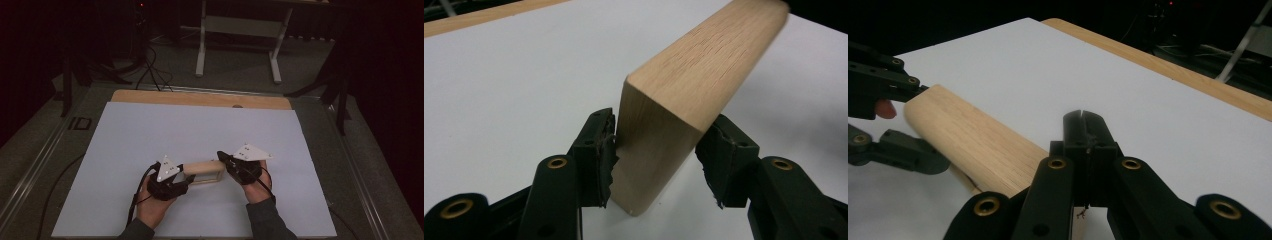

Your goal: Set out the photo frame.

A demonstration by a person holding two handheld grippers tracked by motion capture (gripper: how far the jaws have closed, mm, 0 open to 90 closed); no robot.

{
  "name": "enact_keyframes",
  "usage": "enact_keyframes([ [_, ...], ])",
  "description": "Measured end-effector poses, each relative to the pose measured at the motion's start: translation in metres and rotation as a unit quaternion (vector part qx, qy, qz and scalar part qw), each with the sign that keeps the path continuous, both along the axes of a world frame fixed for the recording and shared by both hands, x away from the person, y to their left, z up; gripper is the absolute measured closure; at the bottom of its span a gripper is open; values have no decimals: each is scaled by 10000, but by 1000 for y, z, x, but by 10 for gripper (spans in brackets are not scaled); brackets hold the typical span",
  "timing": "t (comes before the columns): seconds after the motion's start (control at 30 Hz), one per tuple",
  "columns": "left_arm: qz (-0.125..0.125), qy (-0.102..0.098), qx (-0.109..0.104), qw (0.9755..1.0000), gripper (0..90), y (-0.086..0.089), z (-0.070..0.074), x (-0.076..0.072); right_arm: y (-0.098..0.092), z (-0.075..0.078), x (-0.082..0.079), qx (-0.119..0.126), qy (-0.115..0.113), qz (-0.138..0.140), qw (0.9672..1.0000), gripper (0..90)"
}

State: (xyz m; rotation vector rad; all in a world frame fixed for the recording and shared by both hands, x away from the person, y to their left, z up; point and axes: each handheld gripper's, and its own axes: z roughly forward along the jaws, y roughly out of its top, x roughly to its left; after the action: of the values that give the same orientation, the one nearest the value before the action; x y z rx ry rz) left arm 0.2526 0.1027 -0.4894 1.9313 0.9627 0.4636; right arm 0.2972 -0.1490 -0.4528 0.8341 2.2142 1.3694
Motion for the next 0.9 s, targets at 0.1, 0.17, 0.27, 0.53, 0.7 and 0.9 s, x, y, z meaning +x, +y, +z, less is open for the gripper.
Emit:
enact_keyframes([
  [0.1, 9, 33, -38, 10000, 507, 1, -2, 0, -1, 0, 0, 23, 37, 23, 10000, 898],
  [0.17, -1, 37, -40, 10000, 506, 1, -2, 0, -1, 0, 0, 20, 33, 33, 10000, 887],
  [0.27, -3, 32, -40, 10000, 505, 1, -3, 1, -3, 1, 1, 69, 35, 69, 9999, 806],
  [0.53, -15, 51, -14, 10000, 514, 2, -3, 1, -8, 4, -2, 190, 54, 272, 9994, 547],
  [0.7, -4, 78, -79, 9999, 516, 3, -3, 2, -11, 4, -2, 168, 253, 523, 9982, 464],
  [0.9, -6, 65, -147, 9999, 528, 5, -2, 2, -12, -2, -2, -10, 488, 872, 9950, 386],
])
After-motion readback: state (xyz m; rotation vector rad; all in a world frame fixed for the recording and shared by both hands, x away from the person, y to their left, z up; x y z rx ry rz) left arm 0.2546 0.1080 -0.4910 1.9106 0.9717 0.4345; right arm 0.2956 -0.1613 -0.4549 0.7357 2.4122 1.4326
